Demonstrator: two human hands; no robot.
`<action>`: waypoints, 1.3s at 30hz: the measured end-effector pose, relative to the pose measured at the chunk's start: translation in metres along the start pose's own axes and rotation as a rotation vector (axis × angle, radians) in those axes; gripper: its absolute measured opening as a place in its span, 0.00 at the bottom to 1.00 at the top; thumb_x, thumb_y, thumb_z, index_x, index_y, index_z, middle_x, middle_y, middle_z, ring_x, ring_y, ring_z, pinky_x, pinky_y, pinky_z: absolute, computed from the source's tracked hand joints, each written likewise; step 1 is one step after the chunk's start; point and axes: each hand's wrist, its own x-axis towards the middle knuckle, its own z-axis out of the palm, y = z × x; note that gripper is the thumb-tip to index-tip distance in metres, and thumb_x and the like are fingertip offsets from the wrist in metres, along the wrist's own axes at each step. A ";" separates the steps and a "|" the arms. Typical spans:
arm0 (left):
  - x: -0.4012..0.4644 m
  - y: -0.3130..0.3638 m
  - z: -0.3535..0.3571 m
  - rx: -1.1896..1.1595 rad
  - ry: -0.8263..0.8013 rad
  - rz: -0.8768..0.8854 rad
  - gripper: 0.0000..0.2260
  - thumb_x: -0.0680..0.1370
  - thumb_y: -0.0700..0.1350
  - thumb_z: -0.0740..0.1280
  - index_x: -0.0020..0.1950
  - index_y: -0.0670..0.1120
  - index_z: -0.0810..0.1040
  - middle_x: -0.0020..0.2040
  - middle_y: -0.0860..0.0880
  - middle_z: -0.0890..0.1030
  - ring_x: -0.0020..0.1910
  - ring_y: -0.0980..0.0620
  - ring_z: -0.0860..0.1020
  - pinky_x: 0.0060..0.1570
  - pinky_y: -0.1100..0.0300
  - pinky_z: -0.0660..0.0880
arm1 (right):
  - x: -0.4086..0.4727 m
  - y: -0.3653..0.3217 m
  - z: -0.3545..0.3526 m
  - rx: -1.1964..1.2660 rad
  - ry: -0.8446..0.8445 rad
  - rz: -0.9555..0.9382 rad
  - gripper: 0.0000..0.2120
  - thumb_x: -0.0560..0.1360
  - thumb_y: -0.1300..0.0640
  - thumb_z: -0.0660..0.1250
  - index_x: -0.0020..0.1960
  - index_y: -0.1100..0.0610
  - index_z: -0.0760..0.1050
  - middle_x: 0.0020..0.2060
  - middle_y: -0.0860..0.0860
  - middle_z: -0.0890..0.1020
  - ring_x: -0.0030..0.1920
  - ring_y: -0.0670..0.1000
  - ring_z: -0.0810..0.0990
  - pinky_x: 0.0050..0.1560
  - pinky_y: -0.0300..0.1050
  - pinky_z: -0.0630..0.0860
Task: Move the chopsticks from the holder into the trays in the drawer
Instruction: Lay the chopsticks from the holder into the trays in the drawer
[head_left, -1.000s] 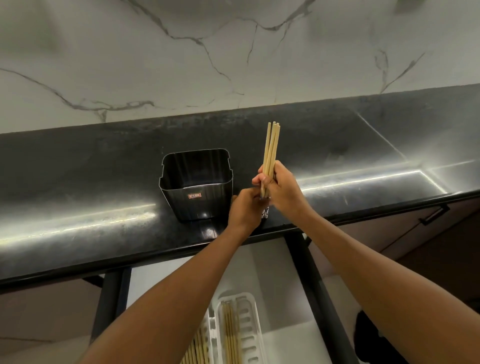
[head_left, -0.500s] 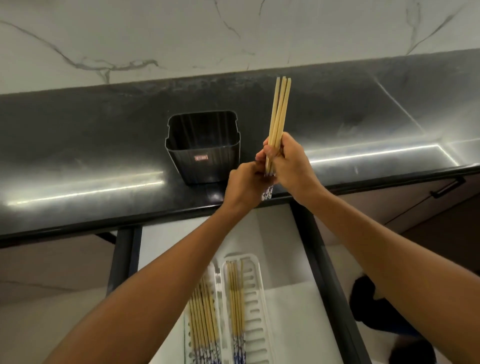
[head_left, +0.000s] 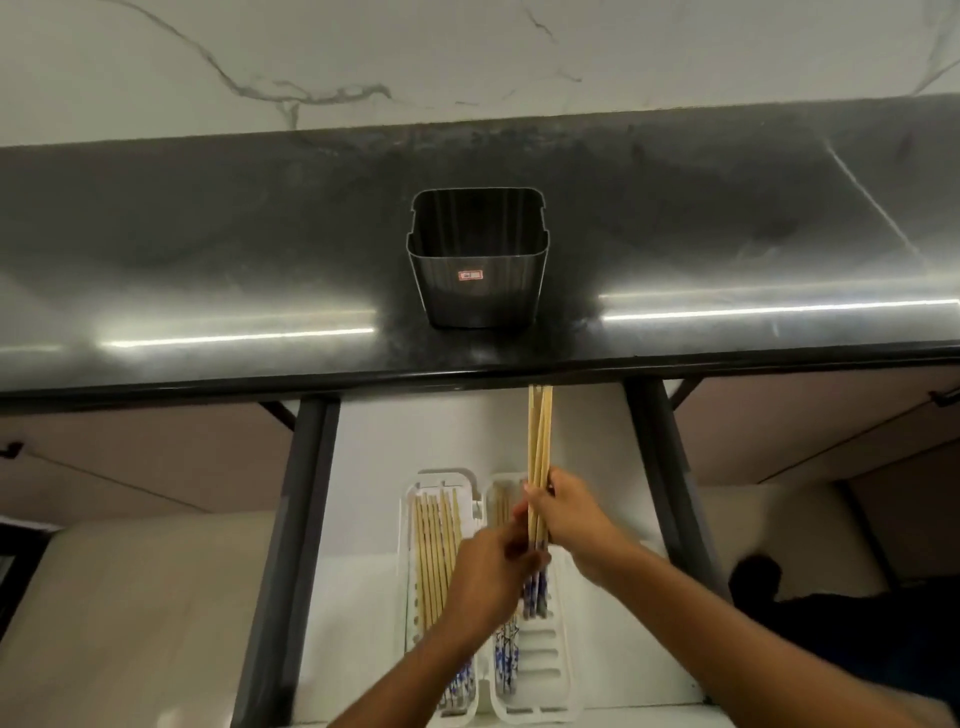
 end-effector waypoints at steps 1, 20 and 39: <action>-0.005 -0.009 0.006 -0.006 -0.015 -0.040 0.06 0.77 0.44 0.68 0.52 0.51 0.82 0.40 0.52 0.84 0.38 0.54 0.83 0.42 0.56 0.82 | 0.000 0.010 0.004 -0.015 -0.002 0.045 0.07 0.81 0.59 0.57 0.55 0.60 0.72 0.42 0.56 0.80 0.43 0.52 0.81 0.49 0.49 0.80; -0.014 -0.052 0.045 0.194 -0.091 -0.274 0.08 0.78 0.39 0.62 0.51 0.40 0.80 0.37 0.48 0.78 0.38 0.48 0.75 0.35 0.60 0.70 | 0.028 0.093 0.043 -0.094 0.028 0.467 0.10 0.69 0.76 0.60 0.45 0.64 0.71 0.39 0.59 0.74 0.41 0.57 0.74 0.36 0.46 0.73; -0.023 -0.049 0.038 0.162 -0.084 -0.240 0.10 0.78 0.39 0.60 0.56 0.41 0.79 0.49 0.45 0.82 0.43 0.48 0.77 0.42 0.57 0.74 | 0.015 0.091 0.042 -0.050 0.106 0.468 0.11 0.76 0.68 0.56 0.35 0.62 0.67 0.28 0.56 0.69 0.30 0.53 0.68 0.32 0.44 0.66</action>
